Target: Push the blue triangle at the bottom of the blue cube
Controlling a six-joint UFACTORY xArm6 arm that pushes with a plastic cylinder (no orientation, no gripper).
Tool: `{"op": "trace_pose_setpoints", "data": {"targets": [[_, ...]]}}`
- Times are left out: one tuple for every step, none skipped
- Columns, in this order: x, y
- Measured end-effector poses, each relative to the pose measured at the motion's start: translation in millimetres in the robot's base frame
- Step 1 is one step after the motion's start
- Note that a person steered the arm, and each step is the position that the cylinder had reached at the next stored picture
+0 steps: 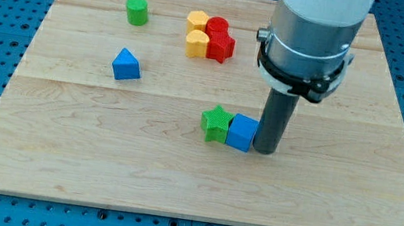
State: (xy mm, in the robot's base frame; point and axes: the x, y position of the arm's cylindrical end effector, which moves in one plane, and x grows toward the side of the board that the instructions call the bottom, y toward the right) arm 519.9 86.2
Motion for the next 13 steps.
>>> {"op": "trace_pose_setpoints", "data": {"targets": [[35.3, -14.0], [35.3, -88.8], [0.2, -186.7], [-66.7, -229.9], [-128.5, -249.3], [-141.6, -301.1], [-147.5, -346.2], [-171.2, -348.7], [-172.0, -348.7], [-173.1, -348.7], [-184.4, -337.3], [-186.9, -307.5], [-185.5, -279.8]]}}
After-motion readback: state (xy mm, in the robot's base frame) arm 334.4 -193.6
